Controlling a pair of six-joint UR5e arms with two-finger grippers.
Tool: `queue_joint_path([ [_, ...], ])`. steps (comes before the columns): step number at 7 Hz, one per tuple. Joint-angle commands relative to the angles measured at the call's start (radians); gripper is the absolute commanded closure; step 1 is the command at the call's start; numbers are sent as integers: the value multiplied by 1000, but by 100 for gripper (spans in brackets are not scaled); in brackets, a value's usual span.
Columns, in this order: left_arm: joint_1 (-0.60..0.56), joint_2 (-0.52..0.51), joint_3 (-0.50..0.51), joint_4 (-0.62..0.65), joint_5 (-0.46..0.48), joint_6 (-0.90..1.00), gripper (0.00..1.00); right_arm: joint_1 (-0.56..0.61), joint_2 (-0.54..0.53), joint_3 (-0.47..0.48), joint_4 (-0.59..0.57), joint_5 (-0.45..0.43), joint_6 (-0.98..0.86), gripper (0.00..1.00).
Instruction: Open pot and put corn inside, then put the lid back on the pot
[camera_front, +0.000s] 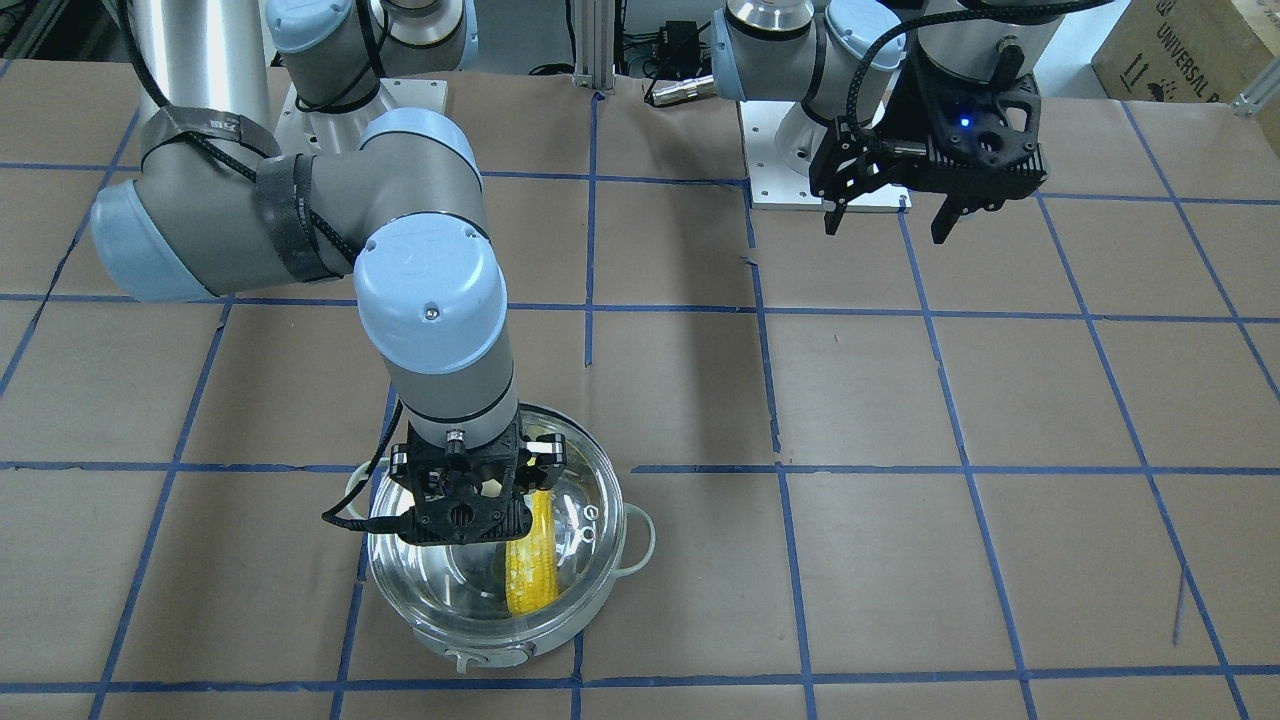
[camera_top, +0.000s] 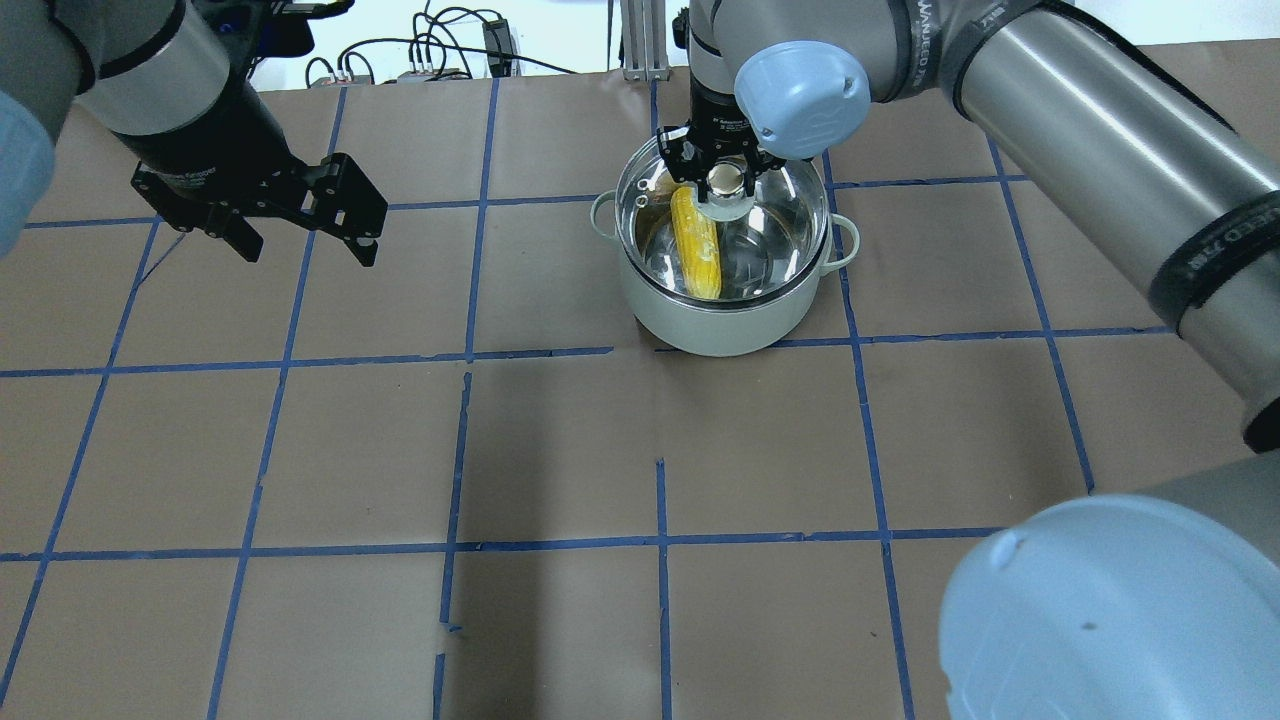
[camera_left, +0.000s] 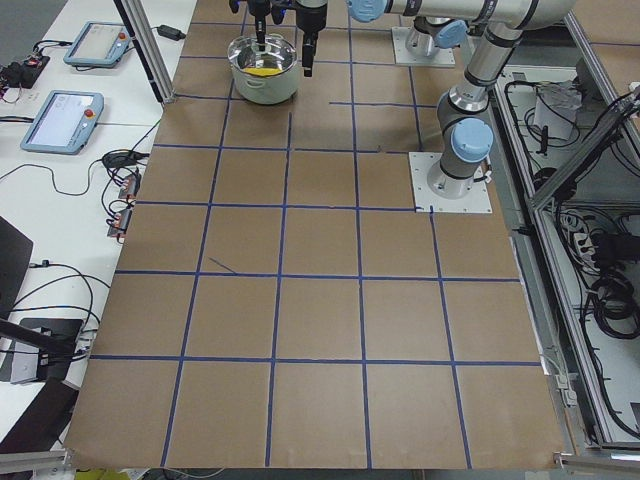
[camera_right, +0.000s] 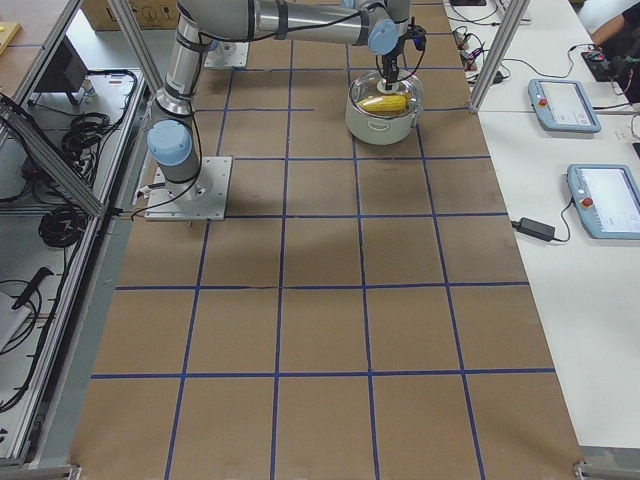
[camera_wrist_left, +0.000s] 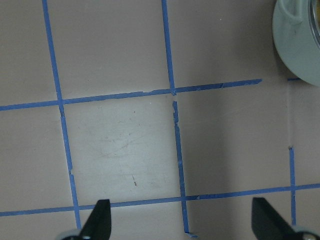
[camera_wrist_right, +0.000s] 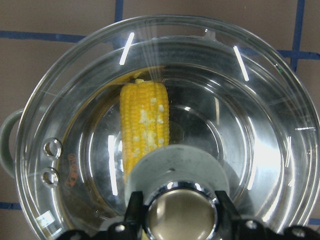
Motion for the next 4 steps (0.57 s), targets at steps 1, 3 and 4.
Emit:
queue_joint_path([
  [1,-1,1,-1,-1,0,0,0,0,-7,0,9,-11,-1,95],
  [3,-1,1,-1,-1,0,0,0,0,-10,-2,35,-11,1,95],
  [4,-1,1,-1,-1,0,0,0,0,-9,0,35,-11,1,95],
])
